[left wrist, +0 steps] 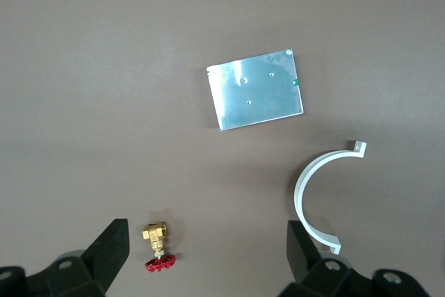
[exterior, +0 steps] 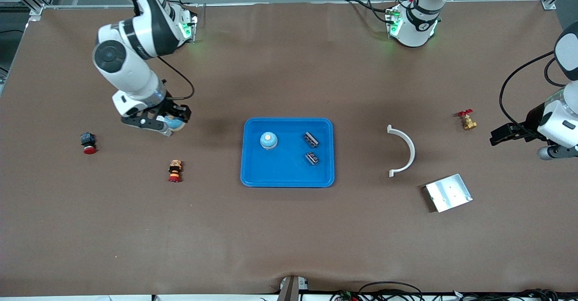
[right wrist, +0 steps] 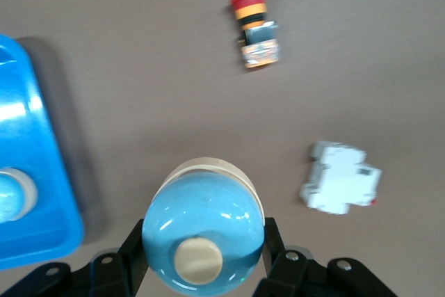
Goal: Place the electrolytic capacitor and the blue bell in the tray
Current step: 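Carry the second bell toward the tray with the right gripper while the left gripper retracts, then lower the bell into the tray beside the first bell and open the right gripper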
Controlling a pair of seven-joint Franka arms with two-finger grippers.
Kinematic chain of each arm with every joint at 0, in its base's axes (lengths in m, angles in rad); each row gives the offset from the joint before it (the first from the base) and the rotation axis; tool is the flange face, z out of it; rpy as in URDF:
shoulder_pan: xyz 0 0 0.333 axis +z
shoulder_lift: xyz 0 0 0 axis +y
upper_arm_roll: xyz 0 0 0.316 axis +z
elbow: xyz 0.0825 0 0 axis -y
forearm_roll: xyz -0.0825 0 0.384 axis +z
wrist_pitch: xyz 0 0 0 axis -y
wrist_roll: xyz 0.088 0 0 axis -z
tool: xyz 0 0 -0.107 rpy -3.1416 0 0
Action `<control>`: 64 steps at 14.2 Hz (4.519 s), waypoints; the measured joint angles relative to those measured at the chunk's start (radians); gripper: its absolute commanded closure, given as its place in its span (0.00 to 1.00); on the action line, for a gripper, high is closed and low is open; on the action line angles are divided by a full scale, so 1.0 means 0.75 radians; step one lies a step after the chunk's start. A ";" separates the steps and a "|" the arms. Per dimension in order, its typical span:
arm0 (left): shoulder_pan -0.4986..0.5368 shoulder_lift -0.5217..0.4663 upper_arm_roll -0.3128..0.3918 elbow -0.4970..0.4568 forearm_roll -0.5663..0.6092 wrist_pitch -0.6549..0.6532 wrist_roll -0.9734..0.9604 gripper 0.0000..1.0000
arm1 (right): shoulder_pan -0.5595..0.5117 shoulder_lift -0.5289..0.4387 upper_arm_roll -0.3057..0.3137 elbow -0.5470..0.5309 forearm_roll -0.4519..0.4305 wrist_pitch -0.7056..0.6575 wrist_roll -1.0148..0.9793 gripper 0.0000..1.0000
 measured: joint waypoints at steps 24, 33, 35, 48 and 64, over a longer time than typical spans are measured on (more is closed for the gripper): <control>-0.514 -0.160 0.503 -0.290 -0.132 0.156 -0.161 0.00 | 0.364 1.035 -0.001 1.044 0.001 -0.011 0.828 1.00; -0.524 -0.178 0.405 -0.119 -0.134 -0.021 -0.288 0.00 | 0.378 1.093 -0.001 1.096 0.001 0.018 0.880 1.00; -0.524 -0.181 0.403 -0.059 -0.134 -0.051 -0.293 0.00 | 0.389 1.104 -0.001 1.110 0.001 0.018 0.889 1.00; -0.422 -0.006 0.401 0.203 -0.142 -0.028 -0.280 0.00 | 0.396 1.117 -0.009 1.126 -0.024 0.026 0.892 0.00; -0.516 -0.034 0.440 0.239 -0.142 -0.081 -0.216 0.00 | 0.378 1.079 -0.044 1.351 -0.035 -0.312 0.671 0.00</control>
